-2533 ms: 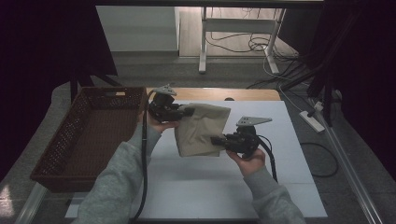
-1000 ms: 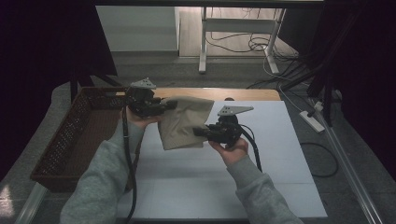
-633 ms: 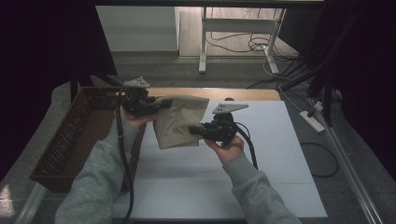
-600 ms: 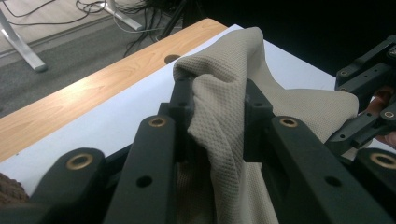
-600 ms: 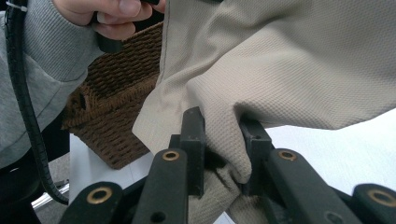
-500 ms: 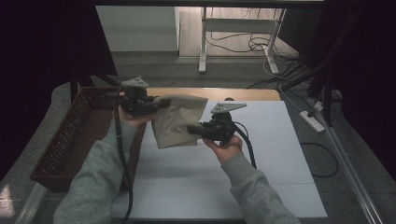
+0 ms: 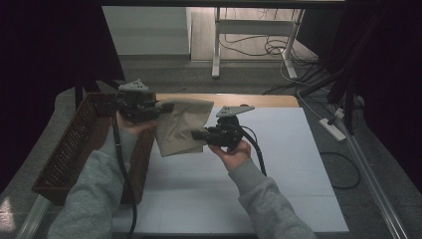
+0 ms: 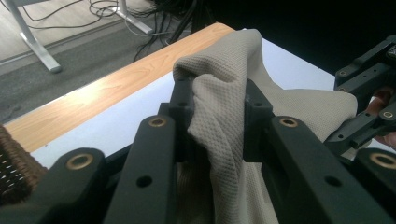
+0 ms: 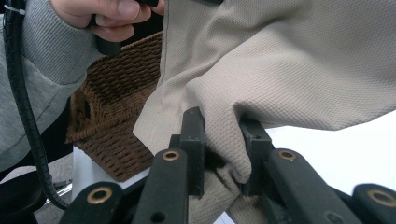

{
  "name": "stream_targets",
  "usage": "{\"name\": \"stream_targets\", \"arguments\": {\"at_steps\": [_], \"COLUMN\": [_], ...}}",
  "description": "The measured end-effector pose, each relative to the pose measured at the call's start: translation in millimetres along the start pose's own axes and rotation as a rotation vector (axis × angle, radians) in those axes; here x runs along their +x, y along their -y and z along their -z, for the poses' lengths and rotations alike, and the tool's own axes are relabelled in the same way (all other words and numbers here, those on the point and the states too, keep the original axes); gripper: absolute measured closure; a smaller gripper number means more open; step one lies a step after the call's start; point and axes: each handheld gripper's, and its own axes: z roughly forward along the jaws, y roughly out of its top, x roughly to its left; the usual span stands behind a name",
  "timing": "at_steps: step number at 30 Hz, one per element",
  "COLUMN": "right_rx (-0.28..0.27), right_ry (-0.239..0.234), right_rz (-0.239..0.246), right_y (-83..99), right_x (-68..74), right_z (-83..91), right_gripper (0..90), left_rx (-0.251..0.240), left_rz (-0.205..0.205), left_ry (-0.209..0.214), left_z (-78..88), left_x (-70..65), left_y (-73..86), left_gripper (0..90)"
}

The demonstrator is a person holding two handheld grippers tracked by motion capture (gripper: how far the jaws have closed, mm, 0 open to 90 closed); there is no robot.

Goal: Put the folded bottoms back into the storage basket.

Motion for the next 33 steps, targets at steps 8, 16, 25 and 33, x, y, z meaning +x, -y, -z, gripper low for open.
{"name": "stream_targets", "arguments": {"at_steps": [8, 16, 25, 33], "right_rx": [-0.006, -0.009, -0.011, -0.01], "right_ry": [-0.011, -0.018, -0.028, -0.037], "right_rz": [0.009, 0.019, 0.03, 0.032], "right_y": [-7.4, -13.9, -20.9, -25.5], "right_x": [3.3, 7.3, 11.4, 13.4], "right_z": [-10.1, -18.2, -28.1, -37.4], "right_gripper": [75.3, 75.3, 75.3, 75.3], "left_rx": [-0.01, -0.02, -0.028, -0.032], "left_rz": [0.004, 0.006, 0.015, 0.02], "left_ry": [-0.017, -0.034, -0.052, -0.065], "left_z": [12.2, 23.2, 33.7, 41.1], "left_x": [5.8, 9.6, 14.4, 18.9], "left_y": [1.4, 2.5, 4.5, 6.6], "left_gripper": [71.5, 71.5, 71.5, 71.5]}}
